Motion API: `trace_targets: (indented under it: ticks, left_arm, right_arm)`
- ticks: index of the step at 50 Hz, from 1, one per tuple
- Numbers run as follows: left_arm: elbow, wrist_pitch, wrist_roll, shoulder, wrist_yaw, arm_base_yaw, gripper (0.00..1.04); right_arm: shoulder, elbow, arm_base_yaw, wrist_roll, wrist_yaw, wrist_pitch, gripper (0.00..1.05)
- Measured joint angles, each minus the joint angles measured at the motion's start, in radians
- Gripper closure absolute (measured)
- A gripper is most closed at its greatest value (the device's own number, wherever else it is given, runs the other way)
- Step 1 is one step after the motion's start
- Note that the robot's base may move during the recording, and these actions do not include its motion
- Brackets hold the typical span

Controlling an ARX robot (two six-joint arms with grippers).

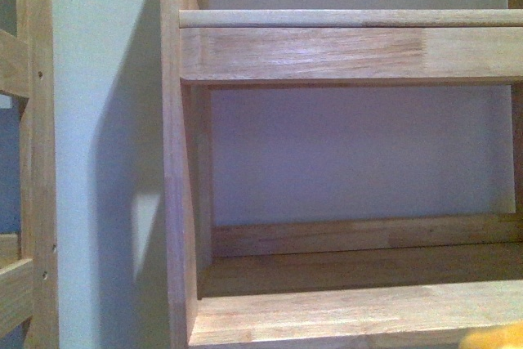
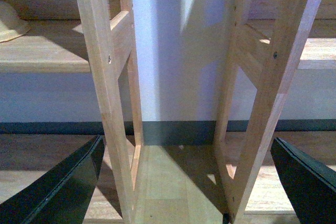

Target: Put away toys

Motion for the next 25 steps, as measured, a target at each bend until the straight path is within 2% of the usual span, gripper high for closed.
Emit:
trace_targets:
  ticks: [5, 15, 25]
  left_arm:
    - [0.0, 0.0, 0.0, 0.0, 0.0, 0.0, 0.06]
    - [0.0, 0.0, 0.0, 0.0, 0.0, 0.0, 0.06]
    - [0.0, 0.0, 0.0, 0.0, 0.0, 0.0, 0.06]
  right_arm:
    - [0.061, 0.119, 0.006, -0.01, 0.001, 0.029, 0.98]
    - [0.243, 0.373, 0.093, -0.015, 0.046, 0.116, 0.98]
    - [0.481, 0.686, 0.228, -0.05, 0.168, 0.091, 0.98]
